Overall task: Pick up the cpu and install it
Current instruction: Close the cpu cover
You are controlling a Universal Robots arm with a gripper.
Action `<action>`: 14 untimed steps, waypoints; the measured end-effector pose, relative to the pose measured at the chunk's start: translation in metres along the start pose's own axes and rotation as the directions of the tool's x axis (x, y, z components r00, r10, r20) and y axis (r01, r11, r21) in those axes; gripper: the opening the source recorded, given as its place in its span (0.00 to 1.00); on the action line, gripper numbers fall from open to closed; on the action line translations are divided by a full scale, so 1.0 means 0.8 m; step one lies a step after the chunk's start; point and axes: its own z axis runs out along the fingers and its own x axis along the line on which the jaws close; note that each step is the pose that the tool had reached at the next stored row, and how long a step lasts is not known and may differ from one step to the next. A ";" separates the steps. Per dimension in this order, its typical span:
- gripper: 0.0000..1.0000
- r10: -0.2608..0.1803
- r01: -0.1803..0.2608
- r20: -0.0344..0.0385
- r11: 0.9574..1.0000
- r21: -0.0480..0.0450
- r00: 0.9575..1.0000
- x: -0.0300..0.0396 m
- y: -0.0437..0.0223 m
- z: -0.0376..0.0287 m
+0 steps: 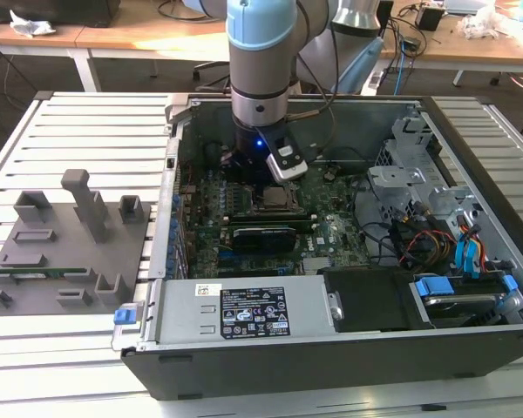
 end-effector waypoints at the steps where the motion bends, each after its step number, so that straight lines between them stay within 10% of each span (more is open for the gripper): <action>1: 0.11 0.000 0.000 0.000 1.000 0.000 1.000 0.0006 0.0000 0.0001; 14: 0.11 0.000 0.000 0.000 1.000 -0.001 1.000 0.0044 -0.0001 -0.0021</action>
